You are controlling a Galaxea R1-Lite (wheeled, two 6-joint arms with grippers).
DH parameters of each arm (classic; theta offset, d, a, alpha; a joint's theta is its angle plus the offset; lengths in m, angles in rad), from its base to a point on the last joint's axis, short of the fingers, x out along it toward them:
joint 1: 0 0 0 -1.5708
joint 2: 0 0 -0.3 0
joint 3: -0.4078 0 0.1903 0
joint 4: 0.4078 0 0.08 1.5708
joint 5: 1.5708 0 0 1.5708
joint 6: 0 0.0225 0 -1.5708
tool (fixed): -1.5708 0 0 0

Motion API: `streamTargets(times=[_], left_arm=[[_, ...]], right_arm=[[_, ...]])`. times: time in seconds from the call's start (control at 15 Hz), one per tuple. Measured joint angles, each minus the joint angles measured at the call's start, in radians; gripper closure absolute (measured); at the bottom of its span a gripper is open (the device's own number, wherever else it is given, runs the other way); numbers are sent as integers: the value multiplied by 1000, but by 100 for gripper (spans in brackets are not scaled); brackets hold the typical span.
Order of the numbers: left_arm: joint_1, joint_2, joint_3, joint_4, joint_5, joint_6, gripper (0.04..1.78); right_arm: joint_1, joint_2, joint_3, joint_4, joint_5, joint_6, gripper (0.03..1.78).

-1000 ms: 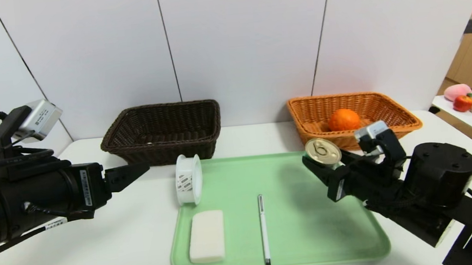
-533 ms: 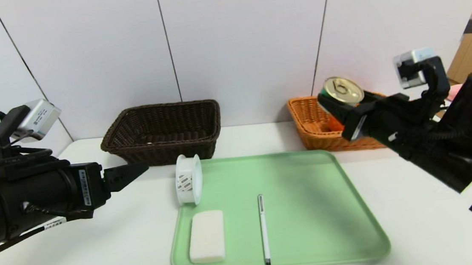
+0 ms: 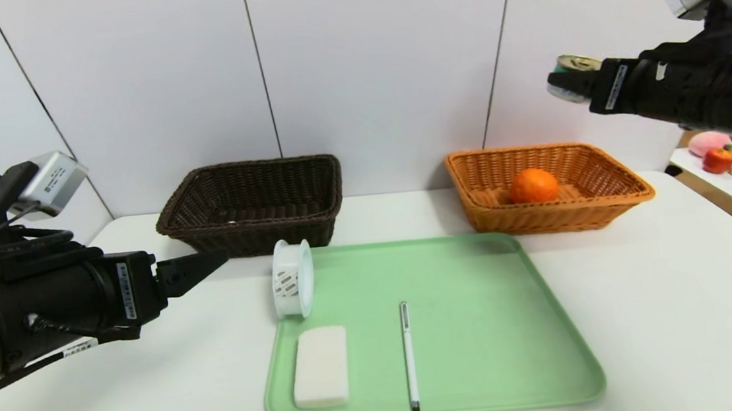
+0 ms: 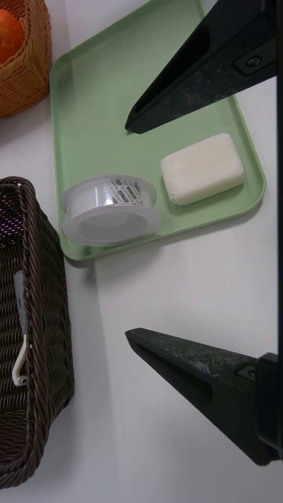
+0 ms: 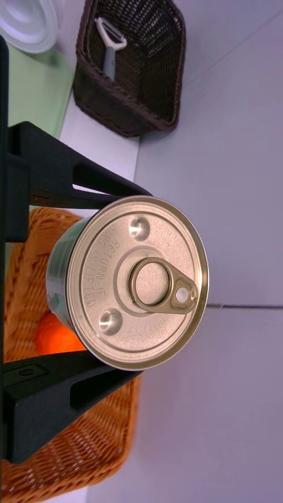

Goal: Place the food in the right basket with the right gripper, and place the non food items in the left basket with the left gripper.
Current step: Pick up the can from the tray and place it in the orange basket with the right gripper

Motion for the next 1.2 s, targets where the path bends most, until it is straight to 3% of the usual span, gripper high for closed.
streamTargets(times=[0.13,0.4,0.73,1.2], left_arm=[[0,0,0,0,0,0,7],[0,3,0,-2,-2,0,7],[0,6,0,-1,-2,-1,7],[0,6,12,-2,-2,-1,7]], right_arm=[[-68,43,-99,170,35,14,84],[-148,160,-207,310,37,13,84],[-189,291,-266,323,33,9,84],[-200,404,-324,336,16,9,84]])
